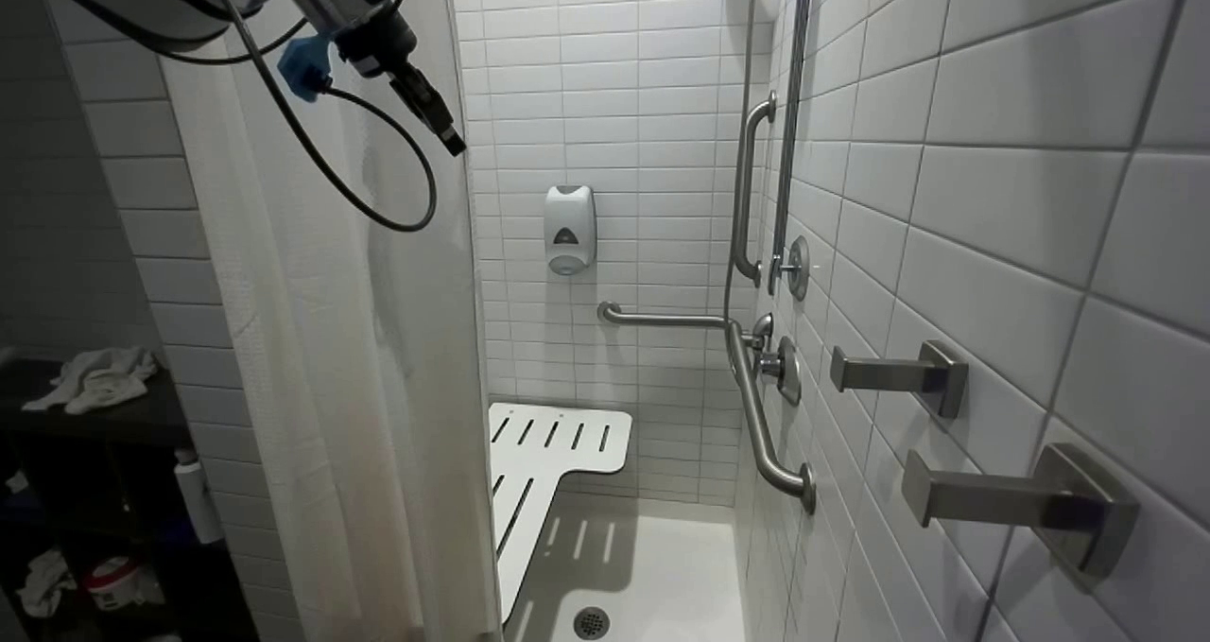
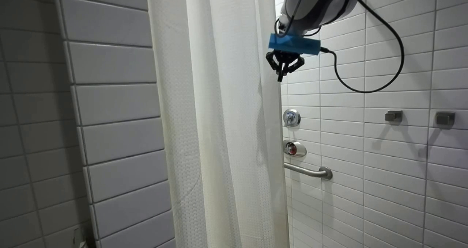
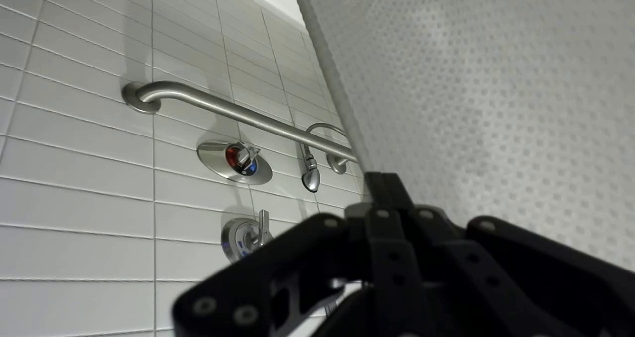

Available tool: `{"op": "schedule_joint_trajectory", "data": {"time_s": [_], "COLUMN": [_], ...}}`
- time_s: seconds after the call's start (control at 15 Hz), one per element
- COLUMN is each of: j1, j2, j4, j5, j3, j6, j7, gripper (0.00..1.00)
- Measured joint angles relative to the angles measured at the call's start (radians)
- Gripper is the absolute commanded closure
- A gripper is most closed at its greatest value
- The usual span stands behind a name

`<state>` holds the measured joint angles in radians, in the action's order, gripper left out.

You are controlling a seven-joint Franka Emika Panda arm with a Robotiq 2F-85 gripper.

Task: Pull the shower curtain closed

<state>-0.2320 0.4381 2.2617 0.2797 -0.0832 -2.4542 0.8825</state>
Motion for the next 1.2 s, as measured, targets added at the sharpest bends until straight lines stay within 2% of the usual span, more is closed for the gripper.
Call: {"op": "schedule_joint_trajectory", "data": {"time_s": [0.27, 0.47, 0.67, 0.87, 0.93, 1.07, 1.2], "j1": [0.000, 0.001, -0.002, -0.019, -0.029, -0.049, -0.058], "j2": [0.006, 0.020, 0.025, 0.020, 0.017, 0.008, -0.002], "j4": [0.004, 0.010, 0.019, 0.035, 0.039, 0.044, 0.044], "j5": [0.000, 0.002, 0.013, 0.014, 0.014, 0.013, 0.010], "j3": [-0.002, -0.005, -0.006, -0.014, -0.020, -0.032, -0.039], "j6": [-0.003, -0.012, -0.110, -0.240, -0.276, -0.327, -0.351], "j7": [0.000, 0.000, 0.029, 0.061, 0.072, 0.087, 0.091], "gripper": [0.43, 0.21, 0.02, 0.00, 0.25, 0.26, 0.40]}}
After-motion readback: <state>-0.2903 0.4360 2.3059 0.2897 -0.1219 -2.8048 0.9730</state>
